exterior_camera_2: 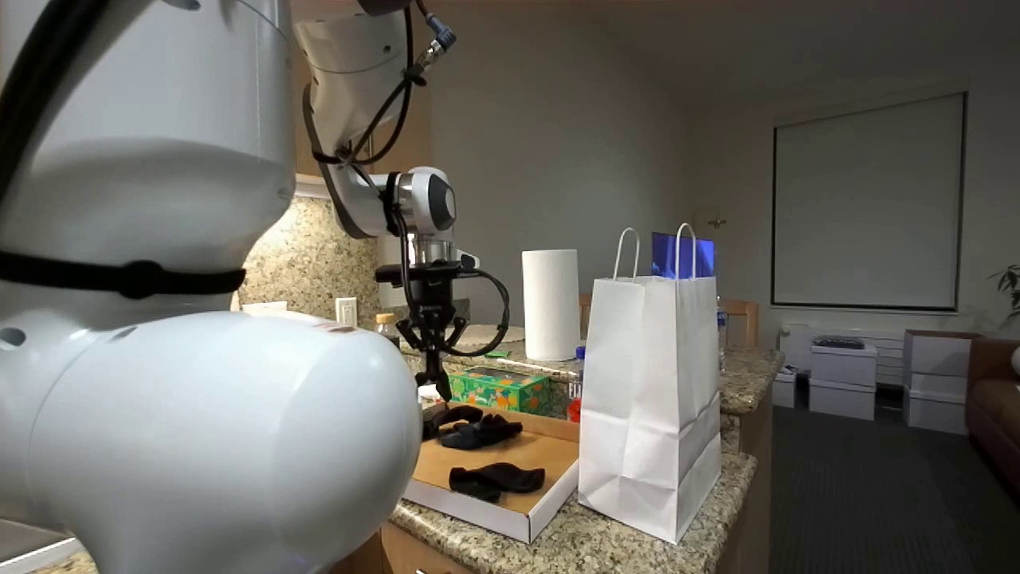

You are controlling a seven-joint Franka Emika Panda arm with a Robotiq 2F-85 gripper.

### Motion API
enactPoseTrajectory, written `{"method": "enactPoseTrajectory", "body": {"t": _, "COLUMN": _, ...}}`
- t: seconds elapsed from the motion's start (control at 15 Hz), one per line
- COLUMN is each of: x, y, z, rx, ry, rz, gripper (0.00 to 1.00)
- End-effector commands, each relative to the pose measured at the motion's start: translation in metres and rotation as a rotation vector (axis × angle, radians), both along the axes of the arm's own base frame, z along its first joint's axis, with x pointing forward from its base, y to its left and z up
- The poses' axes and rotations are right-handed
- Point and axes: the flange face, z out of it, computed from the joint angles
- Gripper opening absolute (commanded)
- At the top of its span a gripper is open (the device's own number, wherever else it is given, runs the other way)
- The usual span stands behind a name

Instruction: Place the black socks inside the white bag

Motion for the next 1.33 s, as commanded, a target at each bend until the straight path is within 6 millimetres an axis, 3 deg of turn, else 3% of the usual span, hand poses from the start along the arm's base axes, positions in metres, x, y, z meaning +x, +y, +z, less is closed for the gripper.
{"method": "enactPoseTrajectory", "body": {"t": 0.0, "x": -0.002, "y": -0.016, "z": 0.043, "rx": -0.012, "ry": -0.004, "rz": 0.012, "gripper": 0.08}}
{"method": "enactPoseTrajectory", "body": {"t": 0.8, "x": 0.029, "y": -0.091, "z": 0.174, "rx": 0.053, "ry": -0.115, "rz": -0.155, "gripper": 0.08}}
{"method": "enactPoseTrajectory", "body": {"t": 1.07, "x": 0.039, "y": -0.127, "z": 0.224, "rx": 0.091, "ry": -0.15, "rz": -0.25, "gripper": 0.08}}
{"method": "enactPoseTrajectory", "body": {"t": 1.27, "x": 0.043, "y": -0.165, "z": 0.261, "rx": 0.143, "ry": -0.191, "rz": -0.353, "gripper": 0.08}}
